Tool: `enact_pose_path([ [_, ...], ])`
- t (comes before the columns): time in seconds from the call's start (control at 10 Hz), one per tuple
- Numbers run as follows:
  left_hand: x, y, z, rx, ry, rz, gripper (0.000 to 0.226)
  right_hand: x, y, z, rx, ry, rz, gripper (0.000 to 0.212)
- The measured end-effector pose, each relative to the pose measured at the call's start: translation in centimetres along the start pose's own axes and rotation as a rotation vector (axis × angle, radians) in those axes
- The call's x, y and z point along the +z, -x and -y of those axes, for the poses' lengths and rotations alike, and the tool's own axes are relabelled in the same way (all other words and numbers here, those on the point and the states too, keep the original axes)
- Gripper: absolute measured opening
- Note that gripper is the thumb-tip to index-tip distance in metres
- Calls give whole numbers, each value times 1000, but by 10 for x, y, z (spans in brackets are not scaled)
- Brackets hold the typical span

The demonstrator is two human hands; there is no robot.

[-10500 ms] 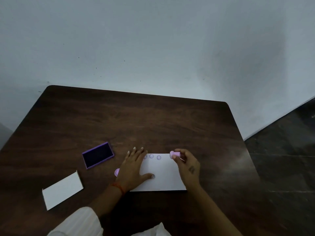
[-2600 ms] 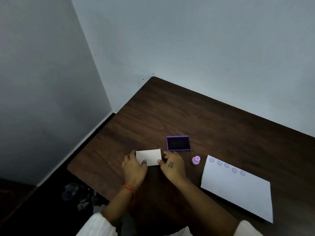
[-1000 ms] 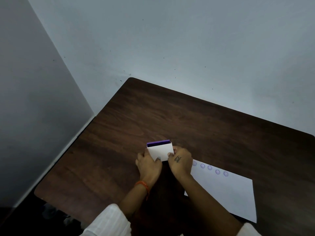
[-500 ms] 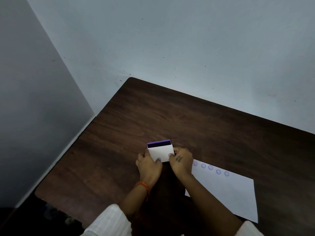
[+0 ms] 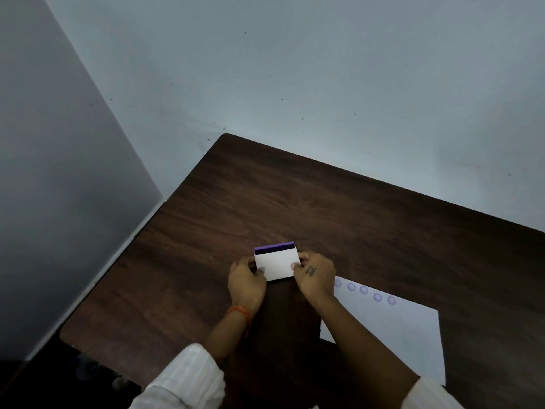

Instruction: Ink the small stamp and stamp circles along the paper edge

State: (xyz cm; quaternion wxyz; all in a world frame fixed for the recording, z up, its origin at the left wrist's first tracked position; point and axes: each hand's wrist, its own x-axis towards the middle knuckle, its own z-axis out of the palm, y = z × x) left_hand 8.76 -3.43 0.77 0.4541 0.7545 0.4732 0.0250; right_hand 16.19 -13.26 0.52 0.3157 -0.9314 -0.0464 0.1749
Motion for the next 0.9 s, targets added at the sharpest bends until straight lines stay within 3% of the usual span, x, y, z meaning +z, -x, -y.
enact_pose_path([
  [0.6, -7, -13, 3, -7, 56, 15, 26, -3, -10, 4, -36, 100, 12, 33],
  [0.8, -7, -14, 4, -6, 51, 57, 30, -7, -12, 4, -45, 113, 85, 33],
  [0.9, -7, -8, 4, 102, -46, -25, 34, -7, -9, 0, -85, 68, -20, 31],
])
